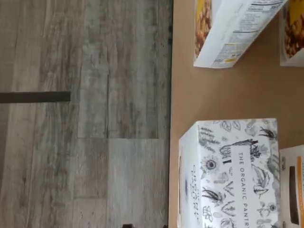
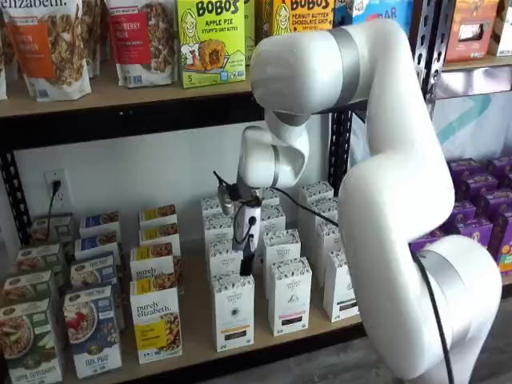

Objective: Pick up the white box with a yellow strip in the middle, on the bottom shelf, the fourth box from the left

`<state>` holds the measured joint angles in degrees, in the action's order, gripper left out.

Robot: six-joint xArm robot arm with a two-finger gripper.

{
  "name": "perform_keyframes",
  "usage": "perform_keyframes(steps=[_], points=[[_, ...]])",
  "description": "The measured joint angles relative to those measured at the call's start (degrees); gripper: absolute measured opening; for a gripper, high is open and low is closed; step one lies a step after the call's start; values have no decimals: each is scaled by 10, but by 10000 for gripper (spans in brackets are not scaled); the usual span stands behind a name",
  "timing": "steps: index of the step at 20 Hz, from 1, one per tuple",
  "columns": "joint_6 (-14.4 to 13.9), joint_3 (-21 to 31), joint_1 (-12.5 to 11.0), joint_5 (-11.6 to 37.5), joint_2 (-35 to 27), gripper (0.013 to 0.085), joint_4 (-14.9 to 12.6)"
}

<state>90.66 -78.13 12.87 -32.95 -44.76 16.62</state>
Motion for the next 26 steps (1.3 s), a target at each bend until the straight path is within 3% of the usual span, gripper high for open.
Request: perform_keyframes(steps=[26], points=[[-39, -135, -4, -13, -126, 850, -49]])
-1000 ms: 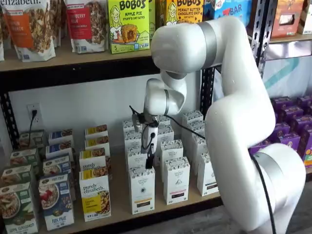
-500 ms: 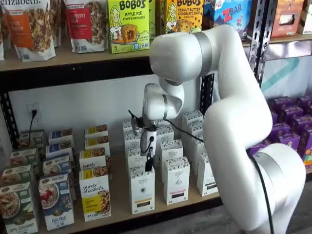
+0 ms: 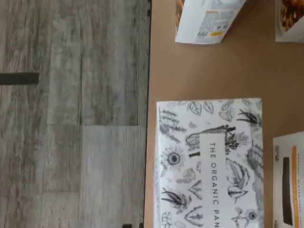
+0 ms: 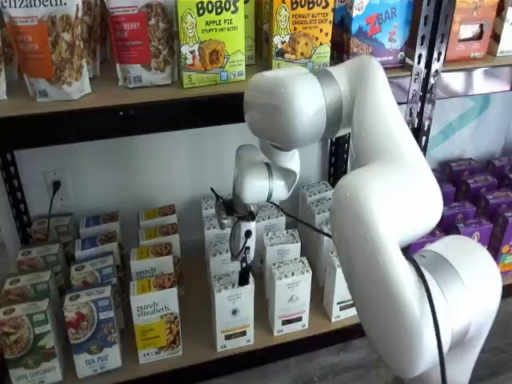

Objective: Pick up the white box with a yellow strip in the middle, on the bottom shelf, the fourth box from the left

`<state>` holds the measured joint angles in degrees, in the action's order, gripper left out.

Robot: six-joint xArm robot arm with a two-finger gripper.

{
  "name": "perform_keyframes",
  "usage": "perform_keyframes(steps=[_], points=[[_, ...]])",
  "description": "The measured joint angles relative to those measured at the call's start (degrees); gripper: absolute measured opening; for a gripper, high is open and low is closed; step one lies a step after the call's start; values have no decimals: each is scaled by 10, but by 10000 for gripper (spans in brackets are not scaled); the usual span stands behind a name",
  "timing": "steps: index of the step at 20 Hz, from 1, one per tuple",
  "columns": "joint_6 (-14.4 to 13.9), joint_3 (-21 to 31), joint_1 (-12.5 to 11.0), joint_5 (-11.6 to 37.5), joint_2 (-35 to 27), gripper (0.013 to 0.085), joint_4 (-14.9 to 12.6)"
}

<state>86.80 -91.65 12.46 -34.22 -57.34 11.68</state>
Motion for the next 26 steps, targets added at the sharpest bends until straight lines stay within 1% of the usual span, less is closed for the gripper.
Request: perform_keyframes(steps=[6, 8, 15, 22, 26], points=[[-22, -39, 0, -11, -36, 850, -27], [-27, -44, 1, -11, -42, 850, -31], [-40, -57, 4, -12, -59, 850, -44], [-57, -61, 8, 6, -75, 850, -60], [-53, -60, 9, 17, -80, 850, -55]])
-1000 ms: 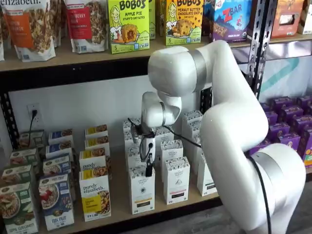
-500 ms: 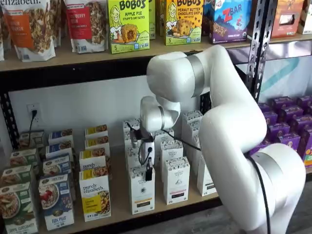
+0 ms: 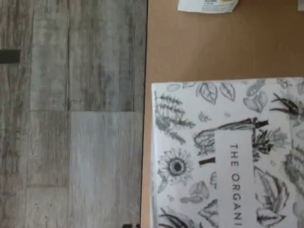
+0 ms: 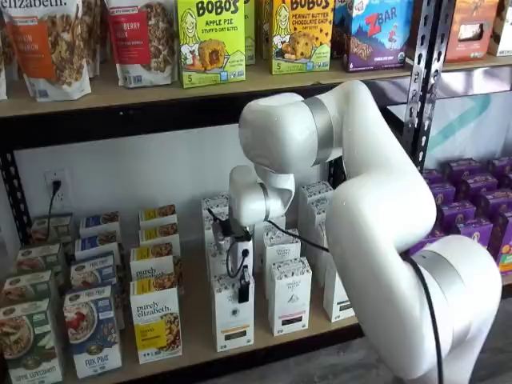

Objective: Pick up the white box with a yellow strip in the middle, on the bottom shelf, the fourth box from the left

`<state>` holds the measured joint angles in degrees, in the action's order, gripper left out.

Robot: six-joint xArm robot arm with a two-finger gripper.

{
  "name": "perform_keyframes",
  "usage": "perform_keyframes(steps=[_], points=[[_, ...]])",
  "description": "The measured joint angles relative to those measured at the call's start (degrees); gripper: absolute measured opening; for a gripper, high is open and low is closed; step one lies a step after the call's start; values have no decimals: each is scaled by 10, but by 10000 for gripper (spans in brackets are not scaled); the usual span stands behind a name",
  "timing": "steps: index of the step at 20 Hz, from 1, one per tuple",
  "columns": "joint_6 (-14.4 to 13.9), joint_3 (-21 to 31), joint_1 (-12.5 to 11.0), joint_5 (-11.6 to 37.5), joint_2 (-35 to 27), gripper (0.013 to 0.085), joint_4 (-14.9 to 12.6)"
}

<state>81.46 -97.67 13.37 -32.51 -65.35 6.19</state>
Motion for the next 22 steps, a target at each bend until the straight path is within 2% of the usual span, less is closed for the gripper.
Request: perform_keyframes(steps=[7, 10, 11, 12, 15, 22], points=[[7, 3, 0, 13, -3, 850, 7], [21, 0, 0, 9, -5, 770, 24], [20, -1, -1, 7, -5, 770, 22], [18, -3, -1, 3, -6, 730, 20], [10, -4, 0, 8, -7, 730, 11], [13, -13, 1, -2, -11, 730, 16]])
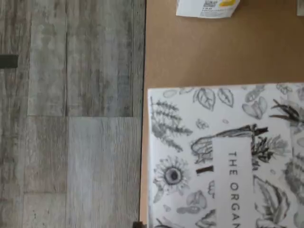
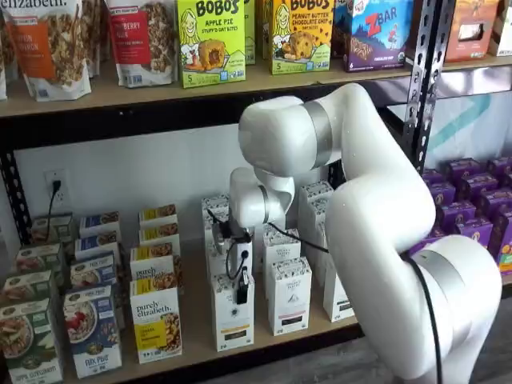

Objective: Pick up the white box with a yellow strip in the middle, on the bottom shelf, the fourth box from the left

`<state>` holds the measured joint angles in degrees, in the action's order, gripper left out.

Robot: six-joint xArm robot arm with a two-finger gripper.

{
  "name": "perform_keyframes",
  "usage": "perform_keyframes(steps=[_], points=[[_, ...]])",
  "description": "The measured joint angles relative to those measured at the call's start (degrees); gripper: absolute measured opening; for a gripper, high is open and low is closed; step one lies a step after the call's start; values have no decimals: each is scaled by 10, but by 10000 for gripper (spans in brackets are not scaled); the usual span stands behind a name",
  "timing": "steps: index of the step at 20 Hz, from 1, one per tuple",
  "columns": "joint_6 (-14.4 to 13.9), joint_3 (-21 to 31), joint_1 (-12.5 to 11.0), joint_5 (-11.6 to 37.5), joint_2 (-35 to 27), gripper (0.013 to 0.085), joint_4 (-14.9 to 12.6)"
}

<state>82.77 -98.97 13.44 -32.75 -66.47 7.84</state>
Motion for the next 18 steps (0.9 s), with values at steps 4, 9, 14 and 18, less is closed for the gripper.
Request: perform_keyframes(steps=[4, 9, 14, 18], points=[[-1, -5, 0, -5, -2, 730, -1], [-3, -8, -1, -9, -2, 570, -4], [-13, -3, 1, -7, 1, 570, -13], [-11, 4, 1, -7, 7, 570, -11]])
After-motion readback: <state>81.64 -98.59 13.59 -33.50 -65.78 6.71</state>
